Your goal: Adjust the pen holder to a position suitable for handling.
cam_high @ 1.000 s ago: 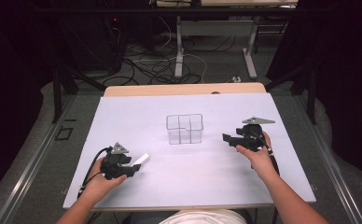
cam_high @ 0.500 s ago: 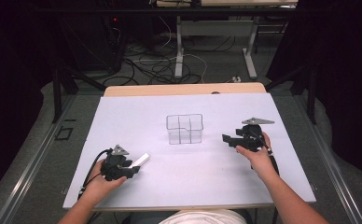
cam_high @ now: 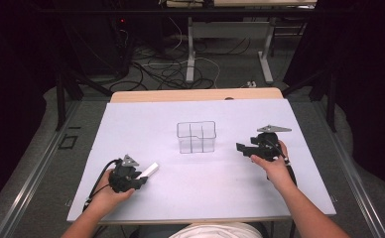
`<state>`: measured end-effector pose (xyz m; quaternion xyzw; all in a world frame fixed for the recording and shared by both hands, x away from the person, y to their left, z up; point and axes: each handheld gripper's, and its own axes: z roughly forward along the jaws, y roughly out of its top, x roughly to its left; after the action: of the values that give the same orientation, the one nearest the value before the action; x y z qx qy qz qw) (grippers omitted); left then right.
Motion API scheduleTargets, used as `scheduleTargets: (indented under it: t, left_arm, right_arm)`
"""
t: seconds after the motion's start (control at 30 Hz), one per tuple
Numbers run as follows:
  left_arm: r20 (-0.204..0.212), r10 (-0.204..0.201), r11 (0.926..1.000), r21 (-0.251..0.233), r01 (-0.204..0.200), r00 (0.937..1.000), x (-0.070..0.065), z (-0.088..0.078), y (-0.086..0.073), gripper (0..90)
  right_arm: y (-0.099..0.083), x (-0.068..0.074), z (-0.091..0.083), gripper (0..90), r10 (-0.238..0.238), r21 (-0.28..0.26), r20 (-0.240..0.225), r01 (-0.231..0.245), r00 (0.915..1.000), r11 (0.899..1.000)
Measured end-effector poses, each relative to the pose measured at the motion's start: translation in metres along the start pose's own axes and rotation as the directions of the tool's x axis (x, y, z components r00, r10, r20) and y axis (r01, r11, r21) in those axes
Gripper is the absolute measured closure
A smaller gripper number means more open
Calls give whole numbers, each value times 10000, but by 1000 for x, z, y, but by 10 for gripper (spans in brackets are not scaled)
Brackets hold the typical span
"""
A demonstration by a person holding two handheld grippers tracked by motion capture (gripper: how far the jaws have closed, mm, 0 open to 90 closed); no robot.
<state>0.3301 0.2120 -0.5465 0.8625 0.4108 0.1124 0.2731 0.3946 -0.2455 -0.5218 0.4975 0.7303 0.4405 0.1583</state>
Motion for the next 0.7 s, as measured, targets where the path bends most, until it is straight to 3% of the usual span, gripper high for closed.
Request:
scheduleTargets:
  t: [0.3,0.7]
  left_arm:
    - [-48,-20,9999,131,21,10000,-2,0,3,672]
    - [42,-367,9990,244,366,9993,3,-5,6,675]
  right_arm:
    - [0,0,0,291,-26,-7,-3,26,10000,10000]
    - [0,1,0,290,-62,-73,-30,62,10000,10000]
